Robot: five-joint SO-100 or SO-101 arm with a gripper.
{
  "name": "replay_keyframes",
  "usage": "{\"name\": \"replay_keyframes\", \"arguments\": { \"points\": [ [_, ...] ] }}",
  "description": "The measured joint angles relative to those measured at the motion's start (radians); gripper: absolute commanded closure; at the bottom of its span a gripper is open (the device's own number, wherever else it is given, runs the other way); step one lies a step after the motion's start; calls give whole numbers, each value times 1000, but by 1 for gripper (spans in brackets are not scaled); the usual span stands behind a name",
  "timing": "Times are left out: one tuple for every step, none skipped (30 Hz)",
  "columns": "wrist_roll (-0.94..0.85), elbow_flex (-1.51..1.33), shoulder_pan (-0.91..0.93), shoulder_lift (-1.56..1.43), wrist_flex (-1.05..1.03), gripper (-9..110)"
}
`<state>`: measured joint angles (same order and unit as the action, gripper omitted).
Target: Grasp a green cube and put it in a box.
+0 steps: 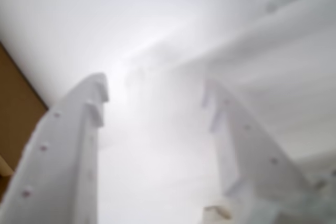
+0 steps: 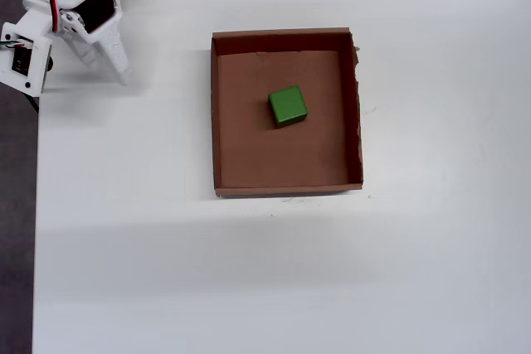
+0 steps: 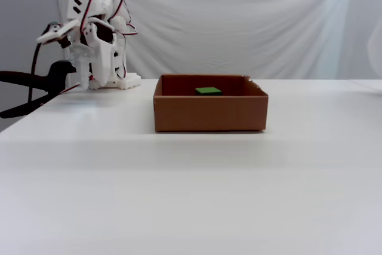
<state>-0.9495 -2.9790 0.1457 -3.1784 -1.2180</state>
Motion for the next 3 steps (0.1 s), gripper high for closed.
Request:
{"name": "replay_keyframes", "arguments": {
  "points": [
    [0, 0, 0, 0, 0, 80],
    [0, 0, 0, 0, 0, 80],
    [0, 0, 0, 0, 0, 80]
  ]
}}
